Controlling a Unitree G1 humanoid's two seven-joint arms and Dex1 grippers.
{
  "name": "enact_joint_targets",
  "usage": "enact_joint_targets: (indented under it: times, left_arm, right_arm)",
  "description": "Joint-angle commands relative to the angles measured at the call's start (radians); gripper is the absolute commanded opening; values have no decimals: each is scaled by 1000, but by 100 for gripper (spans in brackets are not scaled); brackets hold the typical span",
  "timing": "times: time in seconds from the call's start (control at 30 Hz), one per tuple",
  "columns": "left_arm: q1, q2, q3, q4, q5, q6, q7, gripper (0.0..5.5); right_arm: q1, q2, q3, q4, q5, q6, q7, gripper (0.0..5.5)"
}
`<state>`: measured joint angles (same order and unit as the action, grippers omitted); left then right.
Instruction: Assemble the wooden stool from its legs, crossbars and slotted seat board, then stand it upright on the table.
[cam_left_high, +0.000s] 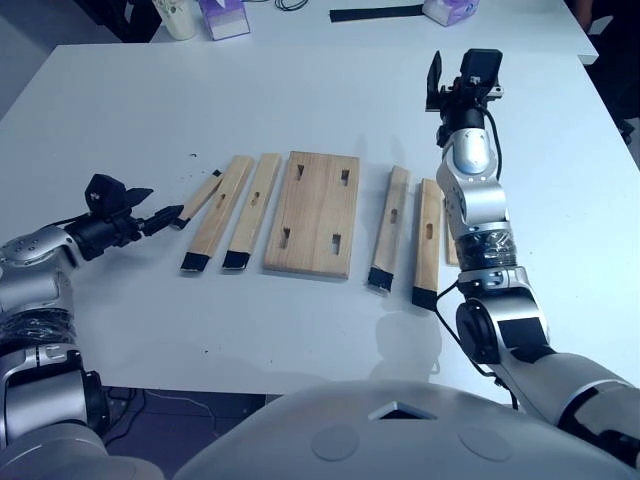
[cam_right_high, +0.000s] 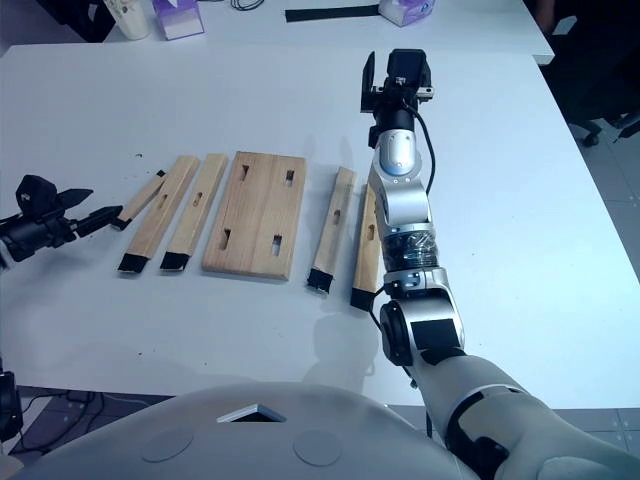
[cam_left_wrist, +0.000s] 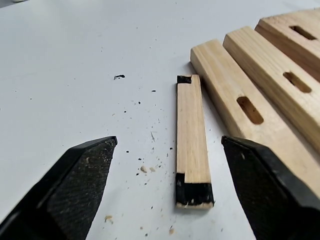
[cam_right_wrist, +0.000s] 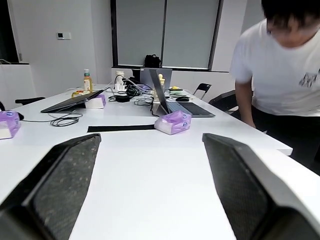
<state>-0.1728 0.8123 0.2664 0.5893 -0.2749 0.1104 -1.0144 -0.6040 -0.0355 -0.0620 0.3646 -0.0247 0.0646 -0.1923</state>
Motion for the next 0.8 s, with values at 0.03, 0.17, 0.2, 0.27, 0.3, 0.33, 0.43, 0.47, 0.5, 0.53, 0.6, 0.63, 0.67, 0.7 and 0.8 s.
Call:
enact_joint_targets:
  times: [0.03, 0.17, 0.2, 0.27, 0.3, 0.33, 0.43, 0.47, 0.5, 0.53, 0.6, 0.63, 0.67, 0.7, 0.8]
  left_arm:
    - [11, 6, -23, -4, 14, -12, -26, 388]
    - [15, -2, -40, 2, 28, -28, -20, 388]
    - [16, -6, -43, 5, 31, -28, -15, 388]
    - [19, -11, -50, 10, 40, -34, -6, 388]
    - [14, -15, -57, 15, 46, -37, 0, 388]
    - [9, -18, -60, 32, 51, -48, 4, 388]
    - [-13, -24, -78, 69, 69, -77, 2, 388]
    - [-24, -25, -84, 83, 74, -86, 2, 388]
    - [-36, -26, -90, 99, 82, -96, 1, 388]
    - [-41, -25, -96, 112, 90, -104, 0, 388]
    - [-54, -23, -108, 139, 105, -118, -4, 388]
    - [-62, -23, -110, 154, 109, -124, -4, 388]
    - [-70, -23, -112, 167, 110, -130, -7, 388]
    - [-75, -24, -114, 178, 110, -134, -11, 388]
    - [-81, -23, -117, 198, 113, -144, -20, 348]
  right_arm:
    - [25, 7, 1, -18, -10, 15, -6, 375]
    - [26, 10, -2, -19, -8, 16, -14, 375]
    - [23, 11, -1, -18, -7, 16, -13, 375]
    - [17, 14, -1, -16, -4, 16, -12, 375]
    - [15, 14, -2, -17, -4, 15, -14, 375]
    - [15, 15, -3, -17, -3, 13, -13, 375]
    - [20, 18, -5, -17, -2, 9, -15, 375]
    - [24, 20, -6, -18, -3, 10, -16, 375]
    - [28, 22, -6, -19, -5, 9, -17, 375]
    - [29, 23, -7, -18, -5, 8, -18, 375]
    - [32, 26, -7, -19, -7, 7, -20, 375]
    - [34, 27, -8, -21, -8, 7, -22, 375]
    - [35, 28, -9, -24, -8, 8, -25, 375]
    - [36, 29, -11, -27, -8, 8, -28, 375]
    - [34, 31, -14, -26, -6, 7, -32, 377]
